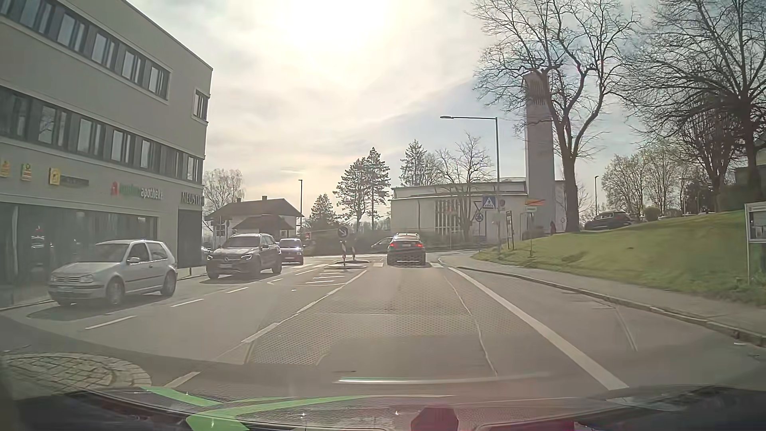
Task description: Follow the waypoints while adhering to traffic rules and regulations
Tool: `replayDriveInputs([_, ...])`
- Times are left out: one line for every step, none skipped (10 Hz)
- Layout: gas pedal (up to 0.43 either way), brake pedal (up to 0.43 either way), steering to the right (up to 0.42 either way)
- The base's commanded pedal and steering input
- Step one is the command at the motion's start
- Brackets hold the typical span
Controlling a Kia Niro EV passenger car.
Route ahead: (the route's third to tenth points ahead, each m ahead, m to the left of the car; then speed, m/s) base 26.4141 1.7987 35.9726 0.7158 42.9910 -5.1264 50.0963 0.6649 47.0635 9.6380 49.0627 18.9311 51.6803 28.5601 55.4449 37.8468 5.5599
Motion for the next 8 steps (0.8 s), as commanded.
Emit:
replayDriveInputs([0.197, 0.0, 0.004])
replayDriveInputs([0.197, 0.0, 0.003])
replayDriveInputs([0.197, 0.0, 0.004])
replayDriveInputs([0.169, 0.0, 0.003])
replayDriveInputs([0.15, 0.0, 0.003])
replayDriveInputs([0.15, 0.0, 0.003])
replayDriveInputs([0.15, 0.0, 0.004])
replayDriveInputs([0.138, 0.0, 0.003])
